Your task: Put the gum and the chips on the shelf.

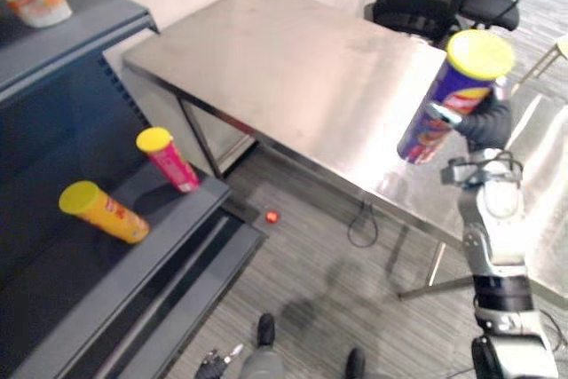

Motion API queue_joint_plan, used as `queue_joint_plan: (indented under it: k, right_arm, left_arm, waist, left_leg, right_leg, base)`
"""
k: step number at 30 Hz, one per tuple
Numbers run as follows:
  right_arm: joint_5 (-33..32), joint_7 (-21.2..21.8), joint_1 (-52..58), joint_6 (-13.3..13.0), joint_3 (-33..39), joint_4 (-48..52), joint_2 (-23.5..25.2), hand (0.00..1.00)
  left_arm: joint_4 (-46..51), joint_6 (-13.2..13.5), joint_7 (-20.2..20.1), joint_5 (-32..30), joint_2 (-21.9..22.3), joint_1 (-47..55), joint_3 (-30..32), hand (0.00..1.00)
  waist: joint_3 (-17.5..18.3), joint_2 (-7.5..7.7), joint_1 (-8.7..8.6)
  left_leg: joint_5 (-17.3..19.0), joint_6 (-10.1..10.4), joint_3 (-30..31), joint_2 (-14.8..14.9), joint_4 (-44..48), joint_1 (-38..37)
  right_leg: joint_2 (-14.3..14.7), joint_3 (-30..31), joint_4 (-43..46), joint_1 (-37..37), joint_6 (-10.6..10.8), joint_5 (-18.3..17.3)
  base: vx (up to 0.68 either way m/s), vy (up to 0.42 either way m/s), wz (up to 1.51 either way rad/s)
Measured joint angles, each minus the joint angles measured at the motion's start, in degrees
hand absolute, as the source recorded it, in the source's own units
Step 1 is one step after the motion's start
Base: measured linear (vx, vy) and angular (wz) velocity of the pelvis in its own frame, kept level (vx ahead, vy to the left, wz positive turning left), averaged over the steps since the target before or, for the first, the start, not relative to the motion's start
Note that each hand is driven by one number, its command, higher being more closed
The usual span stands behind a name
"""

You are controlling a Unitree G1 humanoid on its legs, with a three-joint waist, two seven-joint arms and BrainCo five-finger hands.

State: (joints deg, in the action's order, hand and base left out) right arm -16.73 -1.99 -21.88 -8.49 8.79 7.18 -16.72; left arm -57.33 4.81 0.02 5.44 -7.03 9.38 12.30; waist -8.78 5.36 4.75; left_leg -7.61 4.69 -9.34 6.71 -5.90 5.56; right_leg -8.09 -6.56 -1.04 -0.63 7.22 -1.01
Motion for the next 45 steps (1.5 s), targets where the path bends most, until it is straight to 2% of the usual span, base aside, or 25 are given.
queue_joint_plan:
  k: [2,4,8,14,26,31,34,36,38,40,41,42,43,44,45]
  right_arm:
    - [-0.2,0.2,3.7,-1.0,1.5,1.8,0.0,1.0]
    - [-1.4,0.8,6.9,-1.7,2.4,2.7,0.0,1.0]
    - [-2.4,2.6,11.6,-2.0,2.7,4.2,0.0,1.0]
    - [-4.9,4.2,14.5,-2.0,1.4,4.3,2.3,1.0]
    - [-5.7,5.8,15.0,-1.8,-1.4,3.0,2.3,1.0]
    - [-3.3,4.6,16.0,-1.8,-0.7,3.0,2.2,1.0]
    - [-3.3,4.3,16.4,-1.7,-0.8,3.0,3.2,1.0]
    - [-3.3,3.7,16.4,-1.8,-1.3,3.0,5.0,1.0]
    - [-3.4,3.7,16.4,-1.8,-3.2,3.0,6.3,1.0]
    - [-3.4,3.5,15.9,-1.8,-4.1,3.0,6.6,1.0]
    - [-3.4,3.5,15.5,-1.8,-4.3,3.1,6.5,1.0]
    - [-3.4,3.2,14.6,-1.7,-4.3,3.0,6.4,1.0]
    - [-3.3,3.1,14.5,-1.7,-4.3,3.0,6.4,1.0]
    - [-3.3,2.8,13.8,-1.8,-3.7,3.2,6.2,1.0]
    - [-3.2,2.0,13.0,-1.8,-2.0,3.1,6.5,1.0]
  left_arm:
    - [-1.0,0.0,0.0,-0.1,0.0,0.0,0.6,0.0]
    - [-2.0,0.0,0.0,-0.2,0.0,0.5,1.5,0.0]
    - [-2.5,0.0,-0.3,-1.3,0.1,1.3,3.0,0.0]
    - [-3.8,-0.1,-0.3,-1.8,0.1,1.7,4.0,0.0]
    - [-4.2,-0.4,-0.3,-2.1,0.1,2.1,3.6,0.0]
    - [-4.2,-0.4,-0.3,-1.7,0.1,2.2,3.1,0.0]
    - [-4.2,-0.4,-0.3,-1.4,0.1,2.2,3.0,0.0]
    - [-4.1,-0.4,-0.3,-1.1,0.1,2.2,2.7,0.0]
    - [-3.3,-0.4,-0.3,-0.9,0.1,1.9,2.8,0.0]
    - [-2.3,-0.4,-0.4,0.4,0.5,1.5,3.0,0.0]
    - [-1.6,-0.4,-0.3,0.6,0.9,1.4,3.0,0.0]
    - [-0.9,-0.4,-0.3,0.6,1.4,1.3,3.4,0.0]
    - [-1.0,-0.5,-0.2,0.6,1.3,1.2,3.3,0.0]
    - [-1.3,-0.5,-0.2,0.7,1.5,-0.1,3.5,0.0]
    - [-2.0,-0.5,-0.4,1.2,1.6,-0.7,4.5,0.0]
  waist:
    - [0.9,0.02,-0.37]
    - [2.3,0.05,-1.58]
    - [3.0,0.03,-3.07]
    - [4.7,-0.03,-3.51]
    - [5.7,-0.12,-4.48]
    - [5.8,-0.36,-4.18]
    - [5.6,-0.74,-2.99]
    - [5.5,-0.87,-2.84]
    - [4.6,-1.44,-2.57]
    - [4.1,-1.99,-2.31]
    - [3.5,-3.33,-2.18]
    - [2.7,-4.22,-0.93]
    - [2.7,-4.25,-0.58]
    - [2.0,-2.91,0.05]
    - [1.2,-2.68,0.22]
  left_leg:
    - [0.3,0.3,-1.4,0.2,0.0,-0.9]
    - [0.5,0.6,-2.4,0.5,0.0,-1.2]
    - [1.4,1.4,-4.9,1.0,0.0,-2.7]
    - [1.8,1.8,-8.8,1.6,0.0,-4.0]
    - [1.9,1.8,-9.3,1.7,0.0,-5.1]
    - [1.8,1.8,-5.3,1.0,0.0,-4.7]
    - [1.8,1.7,-2.7,0.5,0.1,-4.7]
    - [1.1,1.9,0.0,0.2,0.4,-4.0]
    - [-0.9,2.1,5.6,0.4,0.4,-1.3]
    - [-2.8,2.9,10.9,0.7,0.4,2.1]
    - [-3.2,3.5,13.8,0.9,0.4,4.2]
    - [-0.2,6.2,14.5,1.0,0.0,6.3]
    - [1.6,6.3,13.7,1.1,0.1,6.8]
    - [5.7,3.1,8.2,0.6,0.5,7.8]
    - [2.9,-3.5,2.3,-1.0,5.6,9.5]
  right_leg:
    - [0.0,1.2,0.0,-0.1,0.0,0.0]
    - [0.3,2.3,0.0,-0.4,0.0,0.0]
    - [0.9,5.0,0.2,-0.8,0.0,0.0]
    - [1.8,8.7,0.3,-2.1,-0.4,0.6]
    - [1.7,10.0,0.8,-1.7,-0.4,1.0]
    - [0.8,6.2,1.7,-0.1,-0.5,0.3]
    - [0.0,4.2,6.1,-0.6,-0.8,-2.2]
    - [-0.2,2.0,9.8,-1.3,-0.9,-4.5]
    - [0.1,-3.0,12.1,-1.6,-1.8,-6.0]
    - [0.4,-8.0,13.5,-2.6,-2.5,-7.2]
    - [0.9,-11.1,14.9,-3.3,-2.9,-7.9]
    - [0.8,-15.1,16.2,-4.0,-3.8,-8.7]
    - [0.7,-15.9,16.0,-3.9,-3.9,-8.7]
    - [-1.9,-19.5,14.9,-3.5,-4.9,-9.0]
    - [-5.2,-22.9,15.6,-2.8,-5.1,-9.1]
  base:
    - [-0.01,-0.003,-0.31]
    - [-0.01,-0.012,-0.29]
    - [-0.02,-0.005,-0.34]
    - [0.01,-0.01,-0.33]
    - [0.01,0.0,-0.06]
    - [-0.01,0.011,0.38]
    - [-0.01,0.001,0.43]
    - [-0.01,-0.039,0.74]
    - [-0.05,-0.079,1.2]
    - [-0.08,-0.084,1.34]
    - [-0.14,-0.135,1.47]
    - [-0.16,-0.134,1.27]
    - [-0.17,-0.129,1.37]
    - [-0.11,-0.007,1.42]
    - [-0.08,0.001,1.77]
